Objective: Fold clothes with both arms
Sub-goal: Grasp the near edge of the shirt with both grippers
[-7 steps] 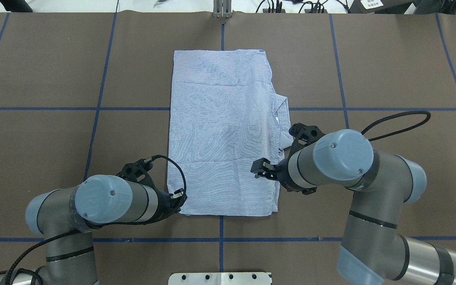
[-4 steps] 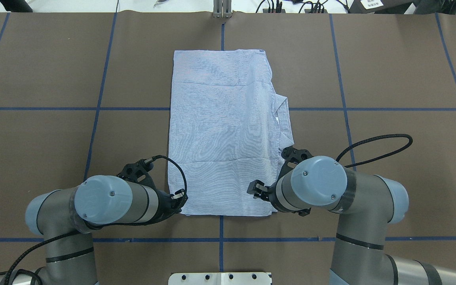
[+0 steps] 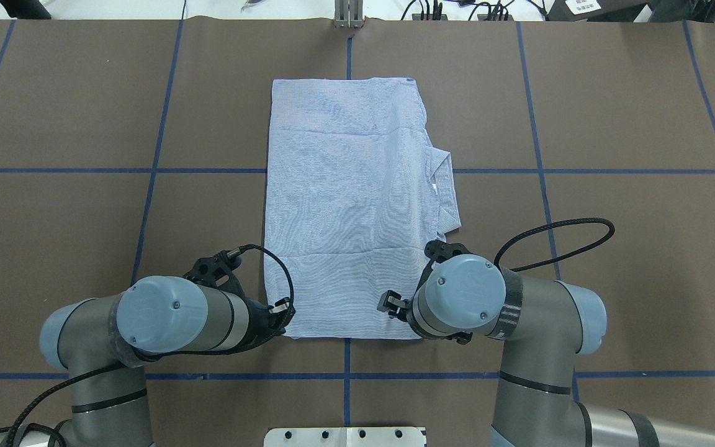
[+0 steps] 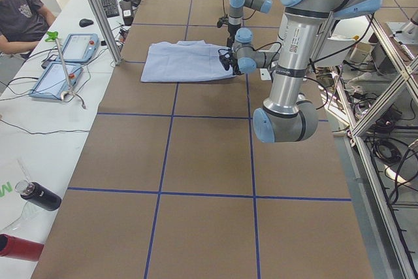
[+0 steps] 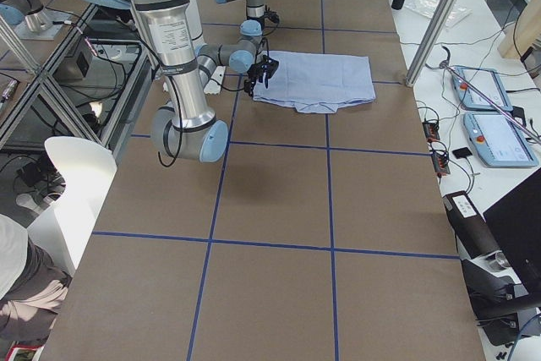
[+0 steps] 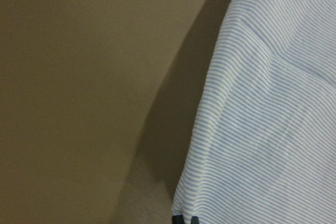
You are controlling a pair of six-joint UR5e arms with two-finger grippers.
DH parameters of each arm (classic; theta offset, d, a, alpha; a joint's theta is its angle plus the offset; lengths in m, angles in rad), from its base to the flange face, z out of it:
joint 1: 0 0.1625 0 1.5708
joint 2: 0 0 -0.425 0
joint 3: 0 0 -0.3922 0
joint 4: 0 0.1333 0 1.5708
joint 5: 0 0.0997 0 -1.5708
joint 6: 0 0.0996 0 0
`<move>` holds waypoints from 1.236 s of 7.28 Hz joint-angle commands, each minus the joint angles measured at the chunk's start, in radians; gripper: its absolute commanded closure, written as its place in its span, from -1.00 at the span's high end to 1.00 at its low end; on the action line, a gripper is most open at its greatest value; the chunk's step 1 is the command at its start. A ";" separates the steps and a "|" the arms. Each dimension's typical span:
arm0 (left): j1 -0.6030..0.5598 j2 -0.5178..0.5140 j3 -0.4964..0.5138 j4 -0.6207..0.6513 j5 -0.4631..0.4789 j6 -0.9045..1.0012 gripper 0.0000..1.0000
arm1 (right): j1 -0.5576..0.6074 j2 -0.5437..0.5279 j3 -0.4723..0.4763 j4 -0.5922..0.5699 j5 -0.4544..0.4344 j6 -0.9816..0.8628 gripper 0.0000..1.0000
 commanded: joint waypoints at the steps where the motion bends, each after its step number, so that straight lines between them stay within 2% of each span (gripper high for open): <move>1: 0.001 0.000 0.000 0.000 0.000 0.000 -1.00 | -0.001 0.003 -0.019 -0.003 0.000 -0.006 0.99; 9: 0.001 0.002 0.000 0.000 0.000 0.000 -1.00 | -0.004 0.014 -0.044 0.002 0.007 -0.022 0.98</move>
